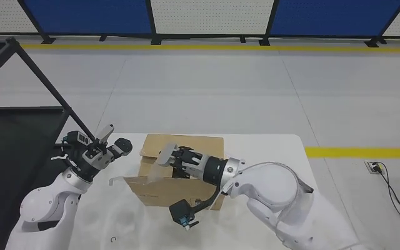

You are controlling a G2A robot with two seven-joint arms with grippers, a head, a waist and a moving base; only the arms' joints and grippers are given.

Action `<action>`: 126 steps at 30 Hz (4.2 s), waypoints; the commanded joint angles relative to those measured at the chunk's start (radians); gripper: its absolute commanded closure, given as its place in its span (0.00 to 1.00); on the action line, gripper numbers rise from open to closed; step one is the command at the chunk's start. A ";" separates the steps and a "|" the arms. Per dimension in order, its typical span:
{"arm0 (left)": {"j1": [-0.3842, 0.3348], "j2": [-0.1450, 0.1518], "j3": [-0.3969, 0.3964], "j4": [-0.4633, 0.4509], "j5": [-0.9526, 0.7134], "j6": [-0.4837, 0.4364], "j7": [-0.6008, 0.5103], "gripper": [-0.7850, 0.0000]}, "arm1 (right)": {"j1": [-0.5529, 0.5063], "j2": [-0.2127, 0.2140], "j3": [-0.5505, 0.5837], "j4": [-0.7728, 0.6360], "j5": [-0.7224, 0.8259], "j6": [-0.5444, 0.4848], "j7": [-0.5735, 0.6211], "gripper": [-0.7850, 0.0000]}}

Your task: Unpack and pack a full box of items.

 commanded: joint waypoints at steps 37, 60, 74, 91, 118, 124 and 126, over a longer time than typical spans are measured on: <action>0.000 0.000 0.000 0.000 0.000 0.000 0.000 0.00 | 0.068 -0.043 -0.014 -0.132 -0.111 -0.008 -0.027 1.00; 0.000 0.000 0.000 0.000 0.000 0.000 0.000 0.00 | 0.134 -0.081 -0.047 -0.180 -0.153 -0.002 -0.046 1.00; 0.000 0.000 0.000 0.000 0.000 0.000 0.000 0.00 | 0.183 -0.103 -0.015 -0.166 -0.158 0.039 -0.045 1.00; 0.029 -0.002 -0.042 -0.023 -0.055 -0.053 0.077 0.00 | 0.130 -0.116 0.070 -0.108 -0.019 -0.191 0.134 1.00; 0.113 0.000 -0.059 -0.102 0.095 -0.182 0.137 0.00 | 0.033 -0.182 0.154 -0.165 0.412 -0.357 0.842 1.00; 0.138 0.003 -0.059 -0.126 0.189 -0.196 0.158 0.00 | 0.058 -0.190 0.150 -0.184 0.465 -0.433 0.890 1.00; 0.138 0.003 -0.059 -0.126 0.189 -0.196 0.158 0.00 | 0.058 -0.190 0.150 -0.184 0.465 -0.433 0.890 1.00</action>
